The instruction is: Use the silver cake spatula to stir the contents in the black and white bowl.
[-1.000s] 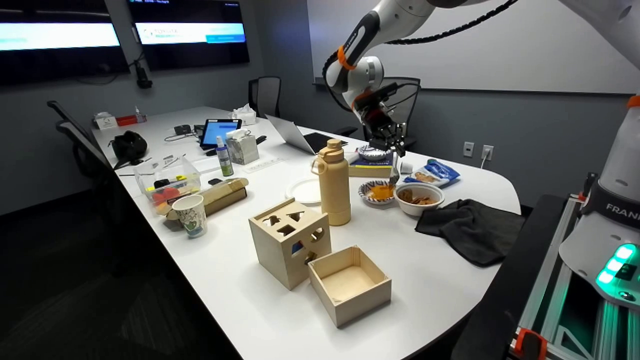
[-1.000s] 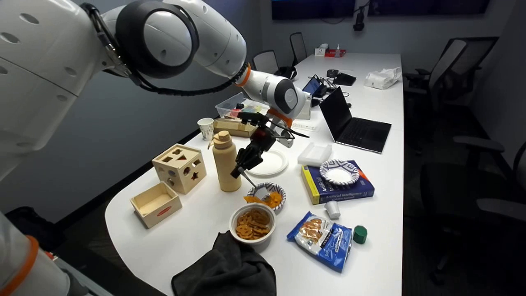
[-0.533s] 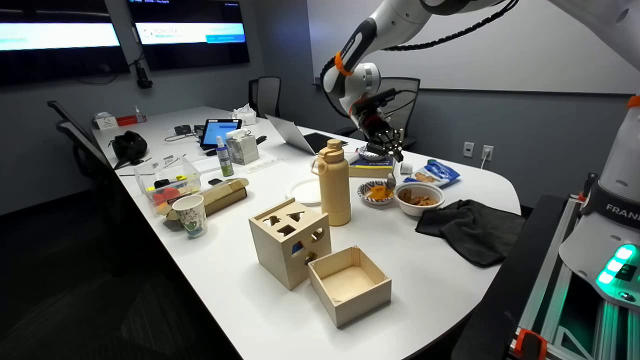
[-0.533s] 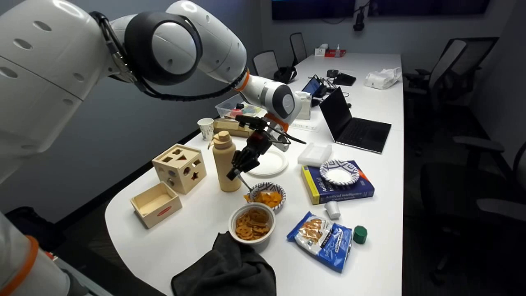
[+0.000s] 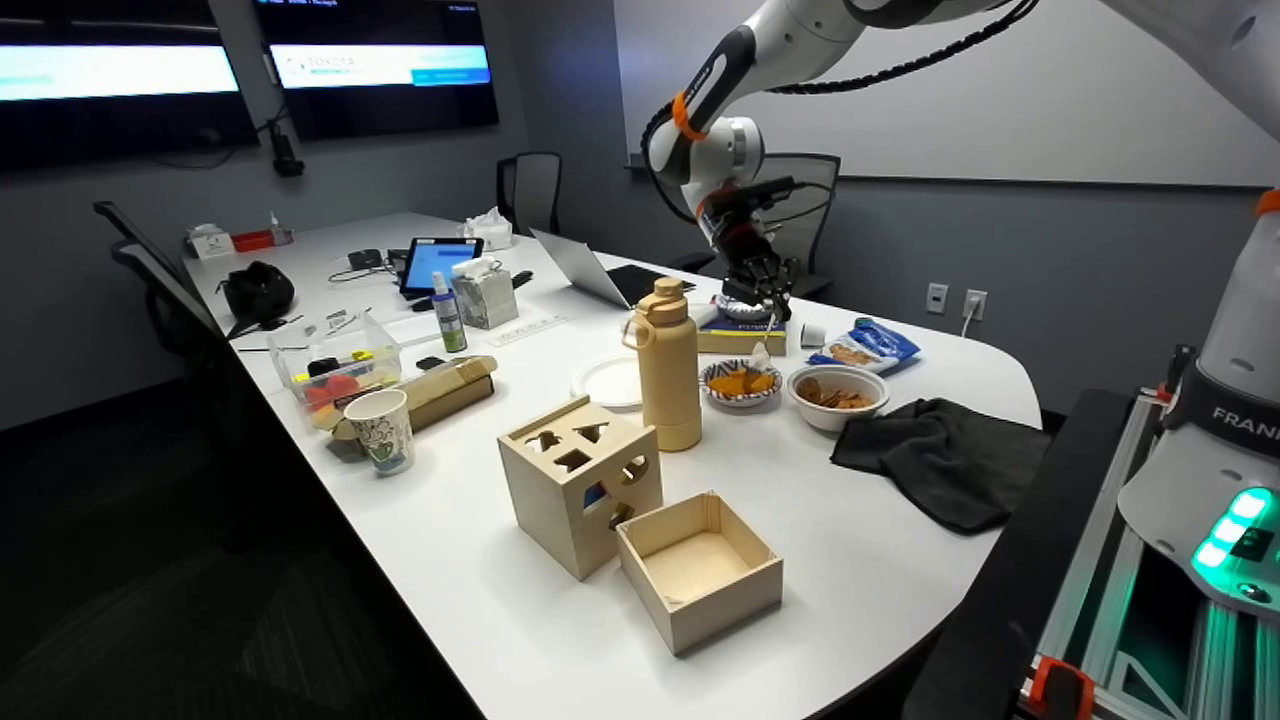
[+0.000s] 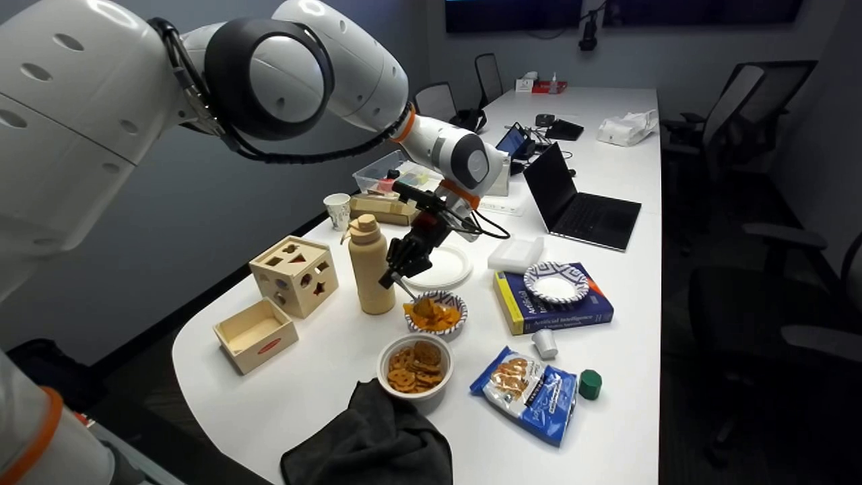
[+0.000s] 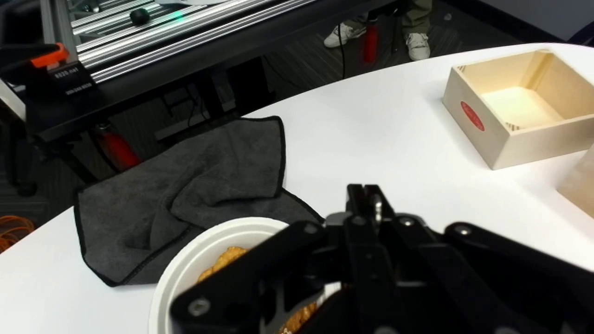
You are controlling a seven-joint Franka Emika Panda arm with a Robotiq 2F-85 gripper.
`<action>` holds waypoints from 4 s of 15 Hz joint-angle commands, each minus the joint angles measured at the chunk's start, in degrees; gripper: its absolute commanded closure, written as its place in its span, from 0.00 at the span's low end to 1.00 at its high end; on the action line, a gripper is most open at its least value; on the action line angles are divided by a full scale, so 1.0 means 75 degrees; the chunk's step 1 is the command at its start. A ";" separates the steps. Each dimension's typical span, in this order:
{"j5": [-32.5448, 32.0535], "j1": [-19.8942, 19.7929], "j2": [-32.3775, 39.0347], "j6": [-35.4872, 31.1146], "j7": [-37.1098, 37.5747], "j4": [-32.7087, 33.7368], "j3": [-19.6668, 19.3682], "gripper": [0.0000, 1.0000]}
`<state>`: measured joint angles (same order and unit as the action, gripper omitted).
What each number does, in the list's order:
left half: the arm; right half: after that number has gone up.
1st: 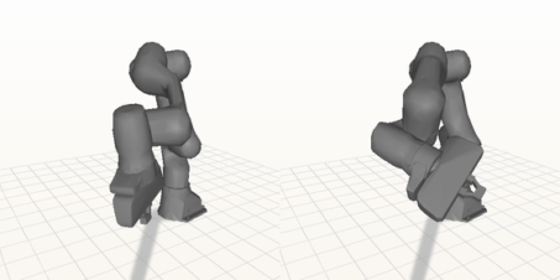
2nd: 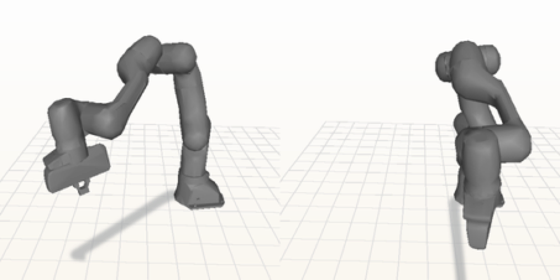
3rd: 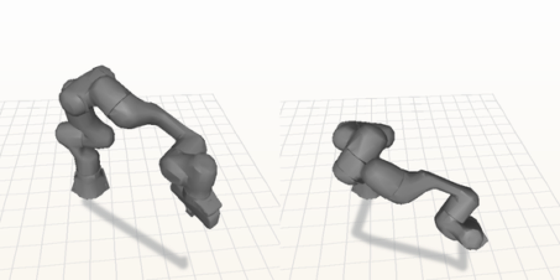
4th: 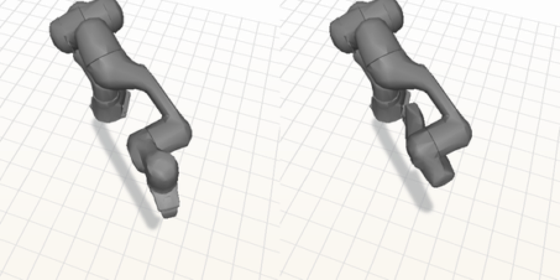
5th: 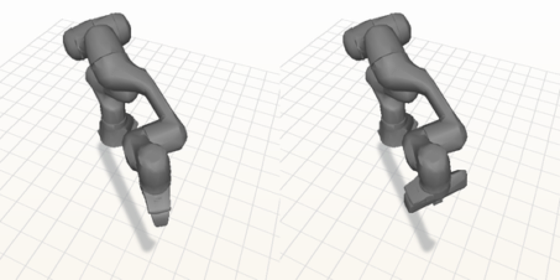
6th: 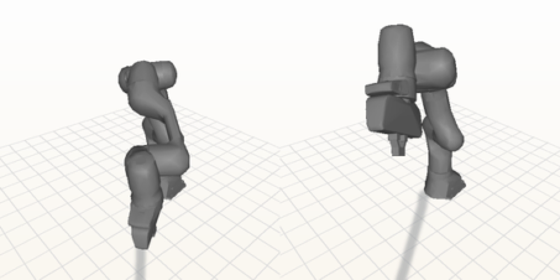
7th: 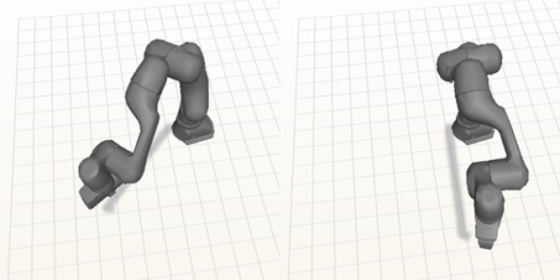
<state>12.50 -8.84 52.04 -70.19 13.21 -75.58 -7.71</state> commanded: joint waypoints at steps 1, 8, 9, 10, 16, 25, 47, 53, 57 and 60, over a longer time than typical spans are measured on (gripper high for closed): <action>0.0162 -0.0128 -0.0058 -0.0282 -0.0153 0.0043 0.0083 0.99; -0.0105 -0.0018 -0.0325 -0.0931 0.0165 -0.0188 -0.0139 0.99; -0.0163 0.0001 -0.0328 -0.0913 0.0277 -0.0178 -0.0184 0.99; -0.0232 0.0017 -0.0296 -0.0869 0.0393 -0.0143 -0.0230 0.99; -0.0443 0.0019 0.0044 -0.0348 0.0685 0.0046 -0.0220 0.99; -0.0144 -0.0158 0.0219 0.0898 -0.0151 0.0221 0.0137 0.99; -0.0633 0.0007 0.0056 0.0185 0.0346 0.0075 -0.0215 0.99; -0.0514 -0.0047 0.0251 0.0603 0.0147 0.0143 -0.0084 0.99; -0.0309 -0.0162 0.0246 0.0768 -0.0176 0.0153 0.0048 0.99; -0.0124 -0.0227 0.0170 0.0533 -0.0346 0.0076 0.0100 0.99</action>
<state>9.68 -9.43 53.64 -66.07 12.12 -75.17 -7.85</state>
